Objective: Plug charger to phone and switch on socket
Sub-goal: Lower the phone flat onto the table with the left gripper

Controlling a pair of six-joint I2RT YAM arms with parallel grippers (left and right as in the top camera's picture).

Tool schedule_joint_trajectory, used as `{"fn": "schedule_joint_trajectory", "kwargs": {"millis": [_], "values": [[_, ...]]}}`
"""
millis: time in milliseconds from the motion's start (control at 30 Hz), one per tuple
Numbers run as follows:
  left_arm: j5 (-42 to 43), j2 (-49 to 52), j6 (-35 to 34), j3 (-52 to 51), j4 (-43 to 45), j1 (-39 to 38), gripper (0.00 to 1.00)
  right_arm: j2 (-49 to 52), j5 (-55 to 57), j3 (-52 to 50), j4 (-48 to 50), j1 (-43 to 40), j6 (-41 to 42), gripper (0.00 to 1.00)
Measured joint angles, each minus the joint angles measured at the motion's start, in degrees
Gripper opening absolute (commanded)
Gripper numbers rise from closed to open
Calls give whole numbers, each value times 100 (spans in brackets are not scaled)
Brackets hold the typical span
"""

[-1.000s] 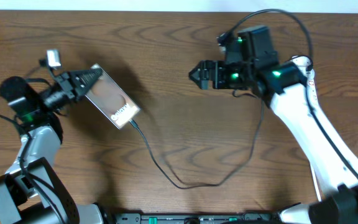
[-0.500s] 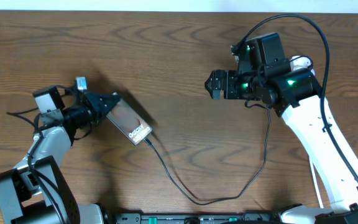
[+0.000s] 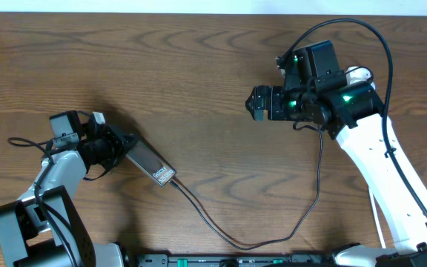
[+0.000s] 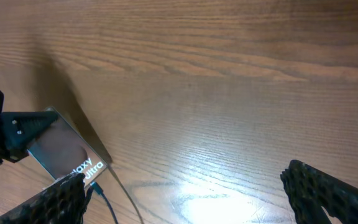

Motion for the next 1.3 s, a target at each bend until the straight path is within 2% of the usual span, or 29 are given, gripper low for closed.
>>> {"fn": "schedule_joint_trajectory", "kwargs": {"millis": [1067, 1300], "values": [[-284, 0, -17, -468, -39, -2, 7, 0, 0, 0, -94, 0, 4, 99], [-369, 0, 0, -468, -48, -4, 15, 0, -2, 0, -94, 0, 4, 99]]}}
